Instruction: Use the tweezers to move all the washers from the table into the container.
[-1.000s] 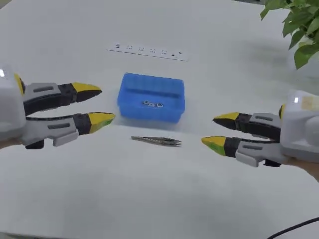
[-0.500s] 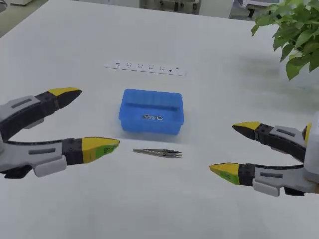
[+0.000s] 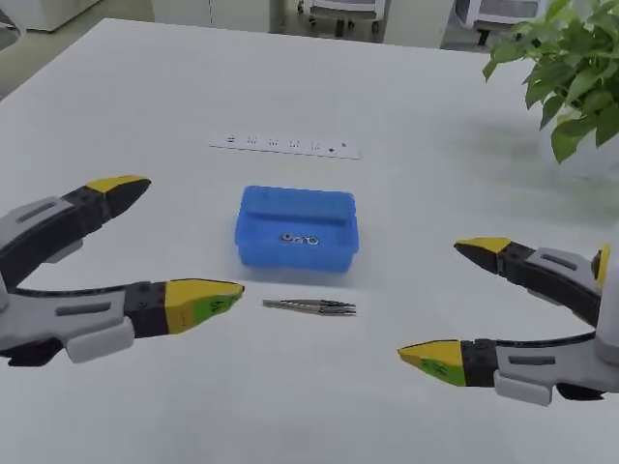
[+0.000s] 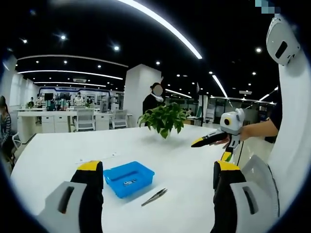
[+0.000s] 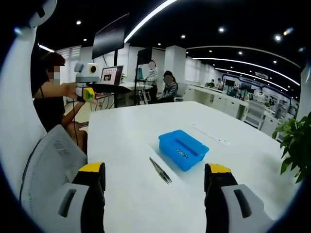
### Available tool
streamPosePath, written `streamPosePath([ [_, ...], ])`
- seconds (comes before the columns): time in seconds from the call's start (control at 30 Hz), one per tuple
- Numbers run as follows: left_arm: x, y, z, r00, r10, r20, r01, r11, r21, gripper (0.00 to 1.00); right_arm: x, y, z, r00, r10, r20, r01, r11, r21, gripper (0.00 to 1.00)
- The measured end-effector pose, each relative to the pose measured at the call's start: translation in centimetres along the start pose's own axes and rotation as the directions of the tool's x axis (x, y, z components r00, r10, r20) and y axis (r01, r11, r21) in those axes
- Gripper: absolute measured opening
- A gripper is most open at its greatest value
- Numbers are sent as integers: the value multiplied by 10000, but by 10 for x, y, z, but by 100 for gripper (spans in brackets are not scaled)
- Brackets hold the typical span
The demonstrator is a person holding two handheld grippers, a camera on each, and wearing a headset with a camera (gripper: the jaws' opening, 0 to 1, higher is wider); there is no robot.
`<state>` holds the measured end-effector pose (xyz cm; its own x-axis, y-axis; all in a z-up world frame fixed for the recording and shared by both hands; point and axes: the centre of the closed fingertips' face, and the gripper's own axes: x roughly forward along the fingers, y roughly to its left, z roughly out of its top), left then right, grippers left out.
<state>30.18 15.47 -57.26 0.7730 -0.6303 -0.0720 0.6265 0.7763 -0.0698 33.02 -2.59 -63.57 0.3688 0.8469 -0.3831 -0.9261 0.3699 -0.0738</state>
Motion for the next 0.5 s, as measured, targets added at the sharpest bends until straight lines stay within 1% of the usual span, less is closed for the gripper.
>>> streamPosePath([
  [0.07, -1, -1, 1, 10000, 13, 68, -13, 10000, -68, 100, 0, -1, 1, 9999, -93, 51, 92, 9998, 195, 92],
  [0.17, 0, -5, 0, 10000, 50, 54, -50, 9999, -132, 100, 0, 2, 5, 9998, -74, 174, 68, 9993, 354, 100],
  [0.2, 0, -5, 0, 10000, 77, 61, -76, 9998, -204, 100, 0, 4, 3, 10000, -20, 26, 19, 9987, 509, 100],
  [0.3, 3, -8, -3, 10000, 16, -6, -16, 9995, -322, 100, 4, 8, 4, 10000, 83, 36, -84, 9996, 265, 100],
  [0.37, 4, -9, -7, 9998, 7, -177, -11, 9997, -254, 100, 5, 9, 2, 9997, 221, -54, -219, 9990, 393, 100],
  [0.43, 5, -10, -8, 9997, -14, -249, 7, 9997, -242, 100, 6, 9, 2, 9996, 264, -59, -261, 9990, 373, 100],
  [0.5, 5, -10, -7, 9997, 16, -234, -21, 9998, -217, 100, 6, 8, 4, 9997, 222, -39, -221, 9992, 327, 100],
])
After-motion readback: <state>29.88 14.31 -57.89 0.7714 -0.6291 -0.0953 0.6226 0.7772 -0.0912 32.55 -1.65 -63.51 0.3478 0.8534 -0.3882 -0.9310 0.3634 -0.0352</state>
